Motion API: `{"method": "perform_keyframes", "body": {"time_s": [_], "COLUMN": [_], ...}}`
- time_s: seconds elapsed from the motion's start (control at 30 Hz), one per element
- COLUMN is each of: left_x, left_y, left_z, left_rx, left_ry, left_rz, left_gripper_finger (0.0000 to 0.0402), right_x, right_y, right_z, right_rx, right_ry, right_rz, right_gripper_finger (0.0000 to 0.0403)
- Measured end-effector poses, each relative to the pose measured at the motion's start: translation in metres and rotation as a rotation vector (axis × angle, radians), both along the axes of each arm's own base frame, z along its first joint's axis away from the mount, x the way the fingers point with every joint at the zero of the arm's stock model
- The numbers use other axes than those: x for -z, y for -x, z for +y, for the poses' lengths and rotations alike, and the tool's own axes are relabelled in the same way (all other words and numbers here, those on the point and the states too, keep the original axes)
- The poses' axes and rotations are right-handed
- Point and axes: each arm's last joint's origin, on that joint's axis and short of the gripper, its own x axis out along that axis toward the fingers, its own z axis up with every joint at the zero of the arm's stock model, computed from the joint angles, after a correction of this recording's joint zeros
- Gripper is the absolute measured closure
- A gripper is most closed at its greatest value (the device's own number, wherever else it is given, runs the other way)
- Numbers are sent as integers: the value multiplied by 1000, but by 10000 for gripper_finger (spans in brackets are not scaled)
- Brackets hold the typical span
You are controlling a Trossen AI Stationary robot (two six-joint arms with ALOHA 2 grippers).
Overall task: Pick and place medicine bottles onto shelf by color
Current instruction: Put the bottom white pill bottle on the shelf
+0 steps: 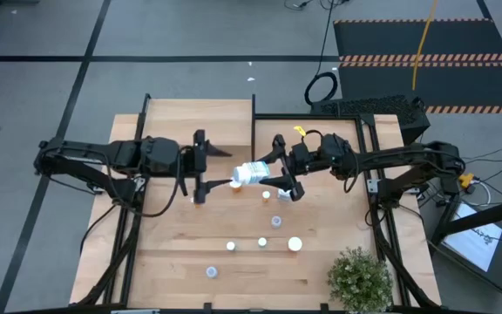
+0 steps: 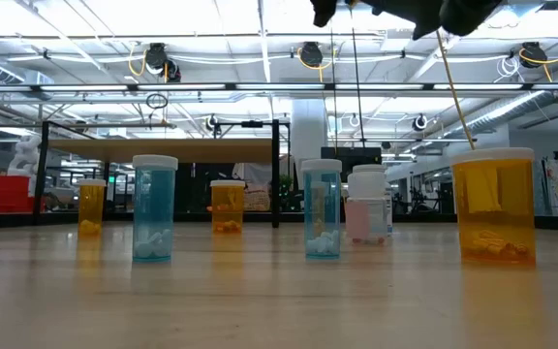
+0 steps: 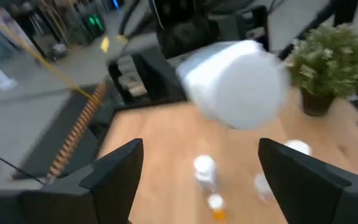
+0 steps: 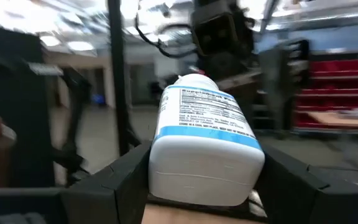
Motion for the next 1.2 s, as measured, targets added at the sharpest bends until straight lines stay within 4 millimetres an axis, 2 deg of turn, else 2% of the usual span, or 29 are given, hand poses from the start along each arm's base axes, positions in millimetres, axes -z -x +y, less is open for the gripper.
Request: {"method": "perform_keyframes", "body": {"time_s": [0.13, 0.27, 0.47, 0.67, 0.9, 1.1, 1.2], "left_x": [1, 1, 6, 15, 22, 23, 24], "left_y": [5, 4, -4, -19, -41, -43, -44], "left_z": [-4, -3, -5, -7, -14, -16, -16], "left_rx": [-81, -158, -173, -187, -146, -115, -114], "left_ry": [39, 110, 136, 43, -120, -185, -182], "left_rz": [17, -7, 0, 20, 2, 10, 10], "left_gripper_finger": [100, 92, 47, 5, 6, 9, 25], "right_x": [2, 5, 6, 7, 6, 6, 6], "right_y": [2, 1, 1, 0, 0, 1, 1], "right_z": [1, 4, 10, 15, 14, 14, 14], "right_rx": [100, 173, 279, 277, 281, 279, 279], "right_ry": [111, 211, 313, 386, 392, 393, 393], "right_rz": [36, 49, 55, 46, 38, 37, 37], "right_gripper_finger": [163, 163, 163, 163, 163, 163, 163]}}
